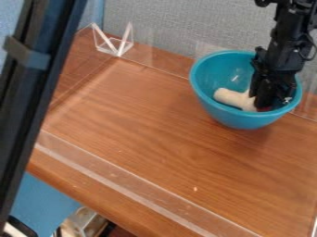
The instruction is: Remove the mushroom from inside the blue bowl and put it on the table
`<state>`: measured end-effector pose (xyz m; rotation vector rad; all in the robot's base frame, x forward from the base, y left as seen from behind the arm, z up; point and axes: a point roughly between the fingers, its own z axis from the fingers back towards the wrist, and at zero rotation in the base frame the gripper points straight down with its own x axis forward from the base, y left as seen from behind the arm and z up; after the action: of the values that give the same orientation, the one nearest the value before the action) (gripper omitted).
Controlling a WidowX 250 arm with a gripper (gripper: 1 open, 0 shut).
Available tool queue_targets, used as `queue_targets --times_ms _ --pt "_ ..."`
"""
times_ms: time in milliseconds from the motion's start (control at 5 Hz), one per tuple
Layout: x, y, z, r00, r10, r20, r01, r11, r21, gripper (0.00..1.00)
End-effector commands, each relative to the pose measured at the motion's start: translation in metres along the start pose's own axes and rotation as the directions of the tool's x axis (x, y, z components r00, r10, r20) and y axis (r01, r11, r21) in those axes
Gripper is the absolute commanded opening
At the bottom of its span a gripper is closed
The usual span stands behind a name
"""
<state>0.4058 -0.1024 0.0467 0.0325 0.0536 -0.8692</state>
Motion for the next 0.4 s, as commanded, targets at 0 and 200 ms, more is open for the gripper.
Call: queue_targets --times_ms 0,200 --pt "0.009 -0.004 0.006 1.0 -0.028 0.013 0.028 0.999 0.017 0.0" --pt "0.014 -0.01 0.02 1.0 -0.028 0.013 0.028 0.999 0.027 0.0"
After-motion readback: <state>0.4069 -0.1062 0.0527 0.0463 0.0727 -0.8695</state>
